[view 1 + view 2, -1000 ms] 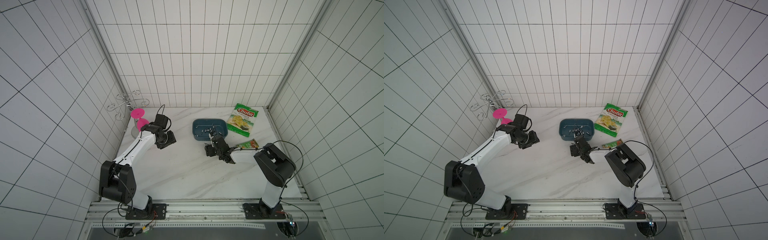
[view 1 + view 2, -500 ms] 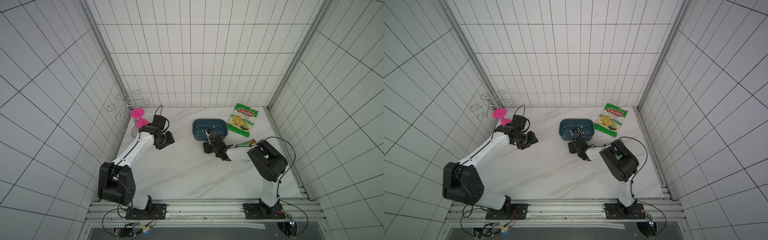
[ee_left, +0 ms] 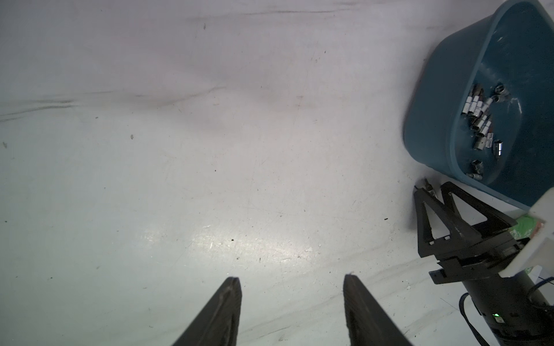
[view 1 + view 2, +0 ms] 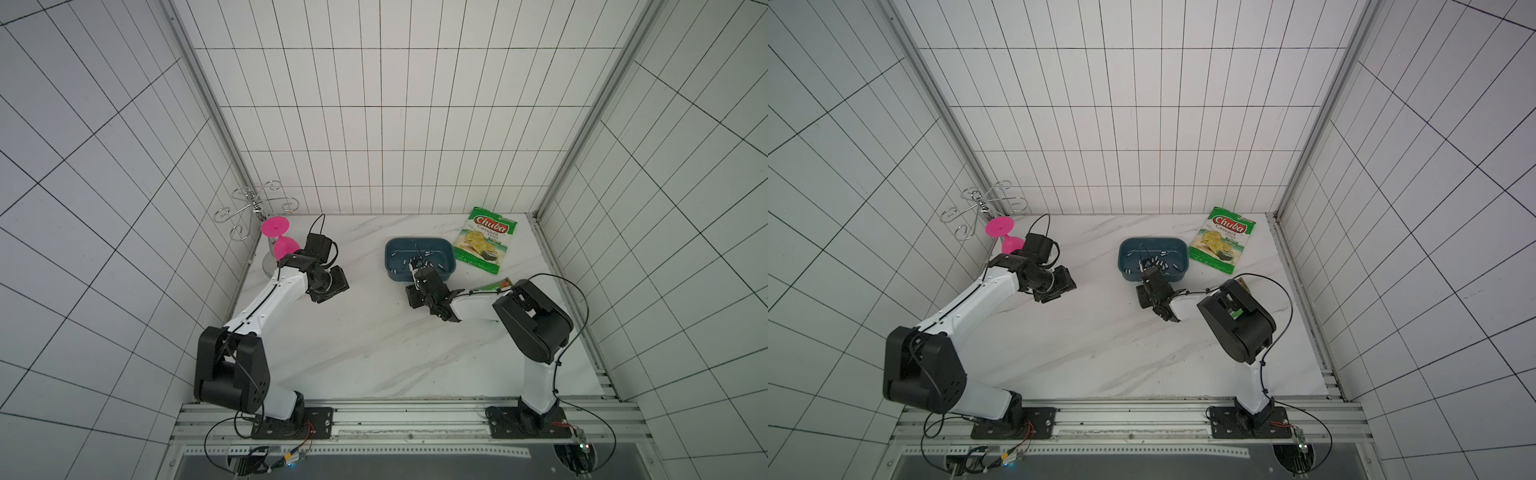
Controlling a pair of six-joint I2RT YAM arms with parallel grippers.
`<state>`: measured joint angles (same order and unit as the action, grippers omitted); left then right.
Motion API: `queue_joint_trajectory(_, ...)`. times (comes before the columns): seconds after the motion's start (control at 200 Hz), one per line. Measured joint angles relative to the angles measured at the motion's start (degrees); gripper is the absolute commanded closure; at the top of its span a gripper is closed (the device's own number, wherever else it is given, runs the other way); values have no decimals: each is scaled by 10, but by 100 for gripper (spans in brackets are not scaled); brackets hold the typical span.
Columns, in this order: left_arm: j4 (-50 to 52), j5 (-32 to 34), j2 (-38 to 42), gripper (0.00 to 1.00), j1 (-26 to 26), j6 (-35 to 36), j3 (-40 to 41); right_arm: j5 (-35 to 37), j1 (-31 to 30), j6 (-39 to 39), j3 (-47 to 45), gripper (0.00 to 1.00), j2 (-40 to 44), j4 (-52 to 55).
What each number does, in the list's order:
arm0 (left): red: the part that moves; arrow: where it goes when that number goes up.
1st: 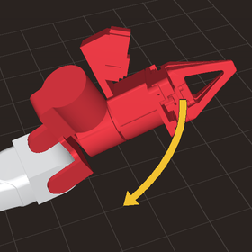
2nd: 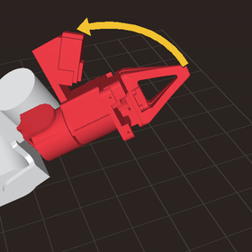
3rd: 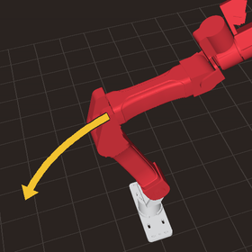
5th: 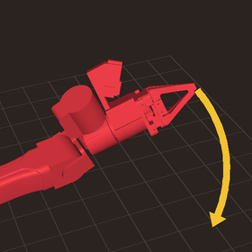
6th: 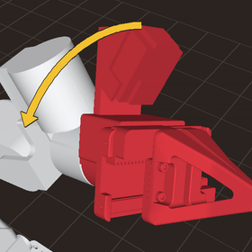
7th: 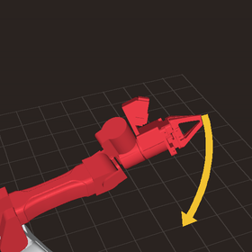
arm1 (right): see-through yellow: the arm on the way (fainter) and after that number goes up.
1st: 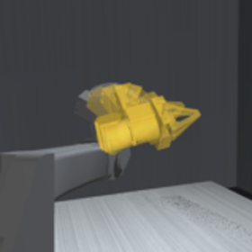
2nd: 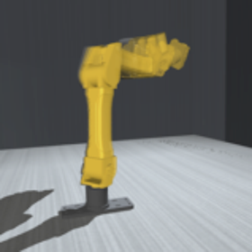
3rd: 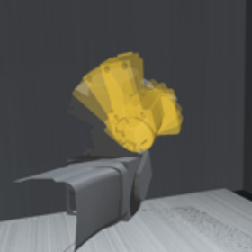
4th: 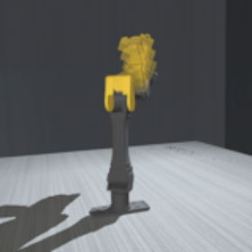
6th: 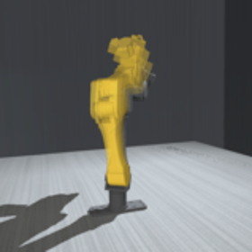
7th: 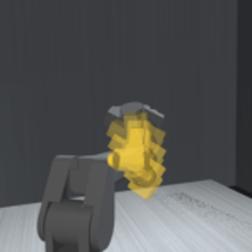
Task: Put the bit on the desktop into the storage box
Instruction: Pick up the screwdriver bit from the center of the board.
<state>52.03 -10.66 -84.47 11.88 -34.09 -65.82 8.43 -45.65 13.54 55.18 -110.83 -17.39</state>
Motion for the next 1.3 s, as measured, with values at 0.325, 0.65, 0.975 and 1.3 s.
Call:
queue_joint_trajectory(0.325,-4,-2,8,42,0,0,3,7,-2,1,0,61,0,6)
queue_joint_trajectory(0.65,-7,-2,16,42,0,-5,14,-4,-2,10,0,86,6,19)
queue_joint_trajectory(0.975,-8,-4,19,42,0,-6,15,-31,-2,12,2,100,16,45)
queue_joint_trajectory(1.3,-8,-4,21,42,0,-9,15,-61,-3,18,16,100,42,139)
